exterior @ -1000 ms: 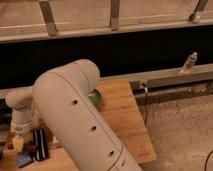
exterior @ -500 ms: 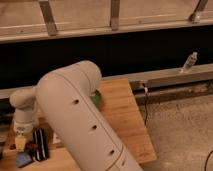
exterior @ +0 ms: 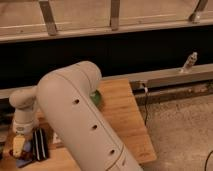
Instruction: Place the pepper on the white sponge
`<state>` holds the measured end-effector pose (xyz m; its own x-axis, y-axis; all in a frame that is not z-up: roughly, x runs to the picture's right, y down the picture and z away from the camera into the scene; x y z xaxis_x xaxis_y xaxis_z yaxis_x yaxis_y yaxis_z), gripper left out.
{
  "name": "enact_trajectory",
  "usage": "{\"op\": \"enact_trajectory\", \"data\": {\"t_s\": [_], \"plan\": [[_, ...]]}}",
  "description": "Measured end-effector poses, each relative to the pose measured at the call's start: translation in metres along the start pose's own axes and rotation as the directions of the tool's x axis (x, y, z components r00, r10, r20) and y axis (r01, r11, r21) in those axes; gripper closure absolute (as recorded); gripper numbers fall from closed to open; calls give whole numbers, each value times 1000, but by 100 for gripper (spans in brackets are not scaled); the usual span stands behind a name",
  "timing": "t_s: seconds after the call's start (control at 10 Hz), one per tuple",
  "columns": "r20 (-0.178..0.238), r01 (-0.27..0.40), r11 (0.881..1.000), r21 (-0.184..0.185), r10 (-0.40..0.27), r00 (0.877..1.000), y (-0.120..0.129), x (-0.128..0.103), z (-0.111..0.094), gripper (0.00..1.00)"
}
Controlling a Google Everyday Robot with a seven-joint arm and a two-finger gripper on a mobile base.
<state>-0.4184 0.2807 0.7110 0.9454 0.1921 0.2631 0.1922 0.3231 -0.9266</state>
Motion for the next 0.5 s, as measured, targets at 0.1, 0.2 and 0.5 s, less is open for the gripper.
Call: {"op": "enact_trajectory", "data": {"t_s": [0.1, 0.2, 0.5], "plan": [[7, 5, 1000, 10, -5, 1000, 2, 0, -3, 30], [19, 11, 999, 42, -11, 1000, 5, -2, -12, 30], [28, -14, 976, 219, 8, 1000, 23, -3, -57, 30]]}}
